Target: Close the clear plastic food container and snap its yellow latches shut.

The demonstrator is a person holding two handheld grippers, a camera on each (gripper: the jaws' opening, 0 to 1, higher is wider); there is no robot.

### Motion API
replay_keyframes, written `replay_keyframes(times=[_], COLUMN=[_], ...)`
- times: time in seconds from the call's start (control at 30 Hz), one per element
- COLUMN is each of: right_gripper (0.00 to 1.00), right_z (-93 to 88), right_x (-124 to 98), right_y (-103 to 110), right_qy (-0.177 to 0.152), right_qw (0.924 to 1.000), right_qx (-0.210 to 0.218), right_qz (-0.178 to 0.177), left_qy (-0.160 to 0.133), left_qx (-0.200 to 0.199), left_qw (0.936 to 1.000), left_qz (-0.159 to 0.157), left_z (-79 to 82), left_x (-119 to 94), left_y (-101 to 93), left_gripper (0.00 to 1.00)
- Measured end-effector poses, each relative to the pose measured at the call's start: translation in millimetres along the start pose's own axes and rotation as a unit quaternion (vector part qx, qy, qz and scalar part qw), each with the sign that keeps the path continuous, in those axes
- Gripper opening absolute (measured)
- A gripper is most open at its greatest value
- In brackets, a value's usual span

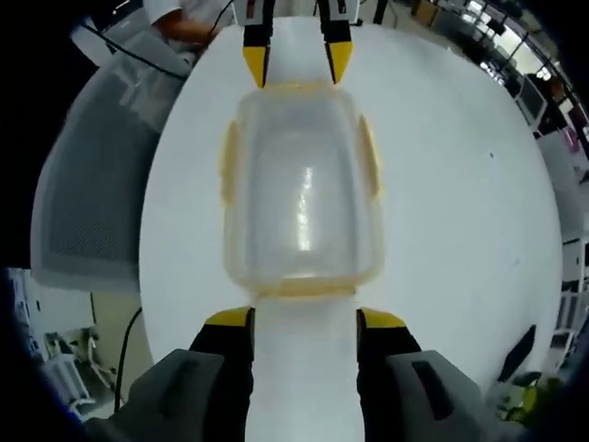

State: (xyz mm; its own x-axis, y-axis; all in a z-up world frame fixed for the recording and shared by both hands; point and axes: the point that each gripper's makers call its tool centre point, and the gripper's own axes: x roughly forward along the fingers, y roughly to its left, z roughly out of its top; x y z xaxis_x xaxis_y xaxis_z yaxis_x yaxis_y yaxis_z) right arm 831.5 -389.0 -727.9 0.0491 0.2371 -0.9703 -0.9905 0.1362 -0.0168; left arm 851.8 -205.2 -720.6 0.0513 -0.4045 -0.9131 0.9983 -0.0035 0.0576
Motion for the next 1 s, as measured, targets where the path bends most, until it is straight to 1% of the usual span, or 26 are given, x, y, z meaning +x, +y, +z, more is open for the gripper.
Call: replay_keyframes(times=[0.1,0.2,0.27,0.37,0.47,0.53,0.57,0.6,0.63,0.67,0.7,0.8,0.83,0.9,0.97,1.0], right_gripper=[0.4,0.4,0.4,0.4,0.38,0.38,0.38,0.38,0.38,0.37,0.37,0.37,0.37,0.36,0.36,0.36], right_z=[3.3,4.8,6.2,5.6,6.2,5.7,5.6,5.3,5.6,6.0,6.3,8.9,9.4,9.5,9.2,10.2], right_x=[-6.2,-11.8,-14.1,-15.7,-17.0,-17.4,-17.4,-17.4,-17.4,-17.2,-16.9,-14.9,-14.0,-12.8,-11.4,-10.5], right_y=[-1.6,-2.2,-2.2,-0.3,1.5,0.7,0.4,-0.2,-0.4,-0.2,-0.2,0.3,0.8,1.4,1.9,2.5], right_qy=[-0.019,-0.033,-0.045,-0.054,-0.067,-0.074,-0.076,-0.08,-0.083,-0.086,-0.09,-0.107,-0.112,-0.118,-0.121,-0.127], right_qw=[0.9992,0.9976,0.9956,0.9931,0.9888,0.9847,0.9837,0.9808,0.9798,0.978,0.975,0.9668,0.9639,0.9596,0.9564,0.9521], right_qx=[0.034,0.058,0.078,0.099,0.128,0.151,0.156,0.17,0.174,0.182,0.194,0.223,0.233,0.246,0.256,0.269], right_qz=[-0.01,-0.02,-0.027,-0.03,-0.038,-0.045,-0.047,-0.052,-0.053,-0.055,-0.059,-0.063,-0.065,-0.07,-0.072,-0.073], left_qy=[-0.01,-0.019,-0.025,-0.034,-0.049,-0.051,-0.051,-0.053,-0.056,-0.062,-0.067,-0.085,-0.092,-0.101,-0.106,-0.11], left_qx=[-0.025,-0.047,-0.062,-0.085,-0.115,-0.123,-0.129,-0.134,-0.139,-0.156,-0.165,-0.2,-0.217,-0.235,-0.247,-0.258], left_qw=[0.9996,0.9985,0.9975,0.9951,0.9911,0.9898,0.9888,0.9878,0.9868,0.9835,0.9817,0.9734,0.969,0.9641,0.9605,0.9573], left_qz=[0.009,0.019,0.025,0.037,0.047,0.051,0.055,0.06,0.062,0.067,0.068,0.073,0.074,0.071,0.071,0.072], left_z=[0.6,1.4,2.2,3.6,6.0,5.8,5.3,4.8,5.0,5.2,5.6,6.4,6.2,6.0,5.5,5.3], left_x=[-5.0,-8.5,-10.6,-13.5,-15.2,-15.8,-16.0,-16.4,-16.4,-16.6,-16.6,-15.9,-14.8,-12.8,-11.6,-10.8], left_y=[1.9,3.7,3.9,5.1,4.3,4.2,4.6,4.9,5.3,5.4,4.9,4.0,3.9,2.3,1.3,0.5], left_gripper=[0.38,0.39,0.39,0.39,0.39,0.38,0.38,0.38,0.38,0.38,0.38,0.38,0.38,0.37,0.37,0.37])
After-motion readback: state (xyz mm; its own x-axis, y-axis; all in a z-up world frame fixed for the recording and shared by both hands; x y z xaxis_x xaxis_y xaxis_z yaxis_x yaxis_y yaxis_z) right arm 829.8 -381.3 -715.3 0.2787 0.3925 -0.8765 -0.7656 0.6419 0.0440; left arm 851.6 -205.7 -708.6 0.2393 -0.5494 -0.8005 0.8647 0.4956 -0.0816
